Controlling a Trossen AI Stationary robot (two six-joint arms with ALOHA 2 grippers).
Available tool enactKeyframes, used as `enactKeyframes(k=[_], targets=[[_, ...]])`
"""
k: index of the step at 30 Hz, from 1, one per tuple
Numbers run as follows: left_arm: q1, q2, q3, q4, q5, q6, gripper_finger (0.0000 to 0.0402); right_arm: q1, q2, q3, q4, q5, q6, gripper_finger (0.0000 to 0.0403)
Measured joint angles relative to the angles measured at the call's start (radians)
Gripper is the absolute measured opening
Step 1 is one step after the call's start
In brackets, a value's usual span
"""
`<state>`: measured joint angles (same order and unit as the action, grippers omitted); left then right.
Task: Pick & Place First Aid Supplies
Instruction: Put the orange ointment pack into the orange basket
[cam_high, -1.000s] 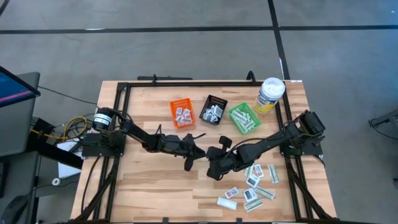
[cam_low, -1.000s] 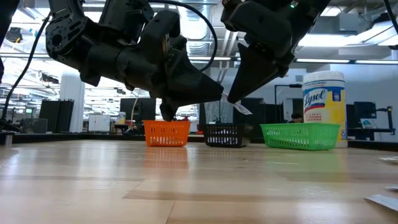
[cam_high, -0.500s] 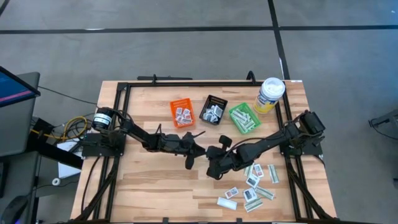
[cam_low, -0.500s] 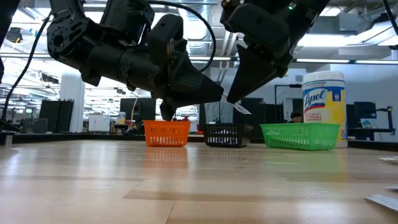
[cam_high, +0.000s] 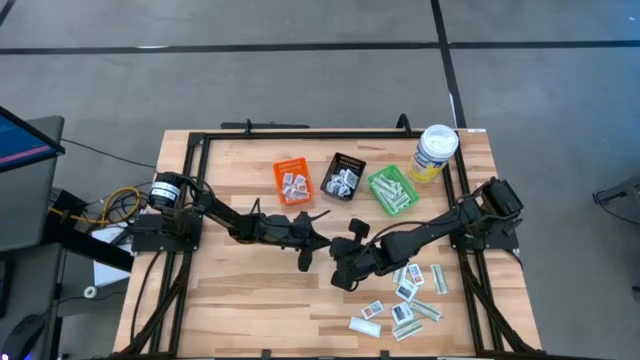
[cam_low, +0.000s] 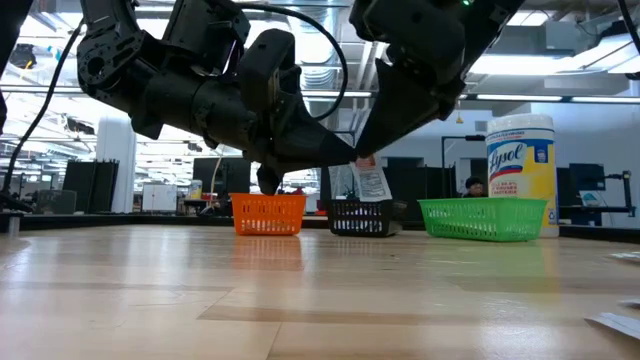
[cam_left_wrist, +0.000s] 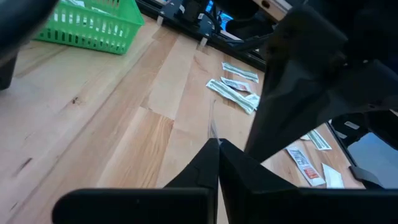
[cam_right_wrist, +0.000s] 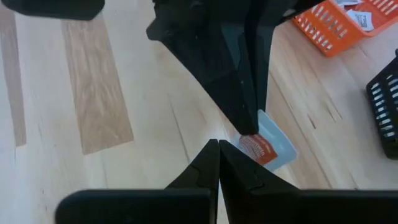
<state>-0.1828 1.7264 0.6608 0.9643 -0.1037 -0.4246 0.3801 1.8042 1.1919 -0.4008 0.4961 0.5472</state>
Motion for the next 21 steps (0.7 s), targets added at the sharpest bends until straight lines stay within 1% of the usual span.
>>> enactKeyframes(k=[5,7,10,13,14,18,19,21], targets=[[0.001,0.0,0.0,-0.007,-0.001,0.003,0.0006,0.007,0.0,0.0,-0.015,-0.001,0.0,0.0013],[0.013,-0.005,-0.001,-0.01,0.0,0.026,0.0006,0.012,0.0,0.0,-0.017,-0.009,0.001,0.002],[0.053,-0.068,-0.003,-0.084,-0.002,0.035,0.0006,0.013,0.0,0.0,-0.017,-0.035,0.003,0.0029],[0.113,-0.202,-0.003,-0.306,-0.011,0.077,0.0006,0.013,0.0,0.0,-0.017,-0.069,0.003,0.0034],[0.135,-0.253,-0.003,-0.398,-0.032,0.094,0.0006,0.013,0.0,-0.001,-0.017,-0.08,0.003,0.0035],[0.225,-0.43,-0.003,-0.728,-0.202,0.151,0.0006,0.013,0.0,-0.001,-0.017,-0.095,0.003,0.0035],[0.251,-0.465,-0.003,-0.797,-0.229,0.158,0.0006,0.013,0.0,-0.001,-0.016,-0.095,0.003,0.0035],[0.307,-0.517,-0.003,-0.906,-0.24,0.159,0.0009,0.013,0.0,-0.001,-0.016,-0.096,0.003,0.0034]])
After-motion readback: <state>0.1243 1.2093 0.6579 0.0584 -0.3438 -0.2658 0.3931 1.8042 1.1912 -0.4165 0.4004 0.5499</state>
